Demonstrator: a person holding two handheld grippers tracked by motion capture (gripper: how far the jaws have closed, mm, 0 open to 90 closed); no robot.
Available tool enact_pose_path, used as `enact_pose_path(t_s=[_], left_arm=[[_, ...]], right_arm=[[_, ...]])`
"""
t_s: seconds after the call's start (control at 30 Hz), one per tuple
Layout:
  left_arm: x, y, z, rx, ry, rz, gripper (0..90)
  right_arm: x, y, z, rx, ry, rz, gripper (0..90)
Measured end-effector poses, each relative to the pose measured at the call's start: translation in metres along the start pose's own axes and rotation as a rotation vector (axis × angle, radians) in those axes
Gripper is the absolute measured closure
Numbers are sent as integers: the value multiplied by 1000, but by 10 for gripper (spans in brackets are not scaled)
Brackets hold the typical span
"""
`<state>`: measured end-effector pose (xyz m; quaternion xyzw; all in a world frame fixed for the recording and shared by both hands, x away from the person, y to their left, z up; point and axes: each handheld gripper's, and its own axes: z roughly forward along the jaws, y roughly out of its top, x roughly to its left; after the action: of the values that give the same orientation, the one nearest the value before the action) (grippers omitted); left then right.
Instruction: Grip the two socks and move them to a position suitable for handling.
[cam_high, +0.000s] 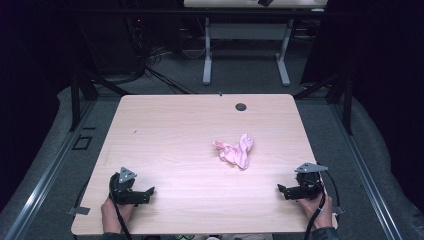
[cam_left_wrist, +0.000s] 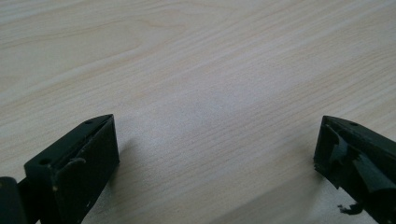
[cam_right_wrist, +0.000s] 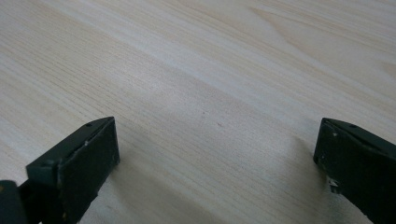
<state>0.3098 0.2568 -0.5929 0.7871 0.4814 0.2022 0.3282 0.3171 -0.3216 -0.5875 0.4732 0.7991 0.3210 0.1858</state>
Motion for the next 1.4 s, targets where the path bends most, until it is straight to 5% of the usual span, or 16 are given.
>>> enact_pose_path(t_s=[0.47, 0.73, 1.1, 1.33, 1.4], left_arm=[[-1, 0, 0, 1, 5, -5, 0], [-1, 0, 0, 0, 6, -4, 1], [-1, 0, 0, 0, 5, -7, 1], [-1, 0, 0, 0, 7, -10, 1], [-1, 0, 0, 0, 8, -9, 1]], right_arm=[[1, 16, -1, 9, 27, 23, 0], [11, 52, 0, 9, 70, -26, 0], [30, 112, 26, 4, 146, -80, 43], [42, 139, 45, 7, 152, -94, 166], [50, 147, 51, 3, 121, -113, 197]])
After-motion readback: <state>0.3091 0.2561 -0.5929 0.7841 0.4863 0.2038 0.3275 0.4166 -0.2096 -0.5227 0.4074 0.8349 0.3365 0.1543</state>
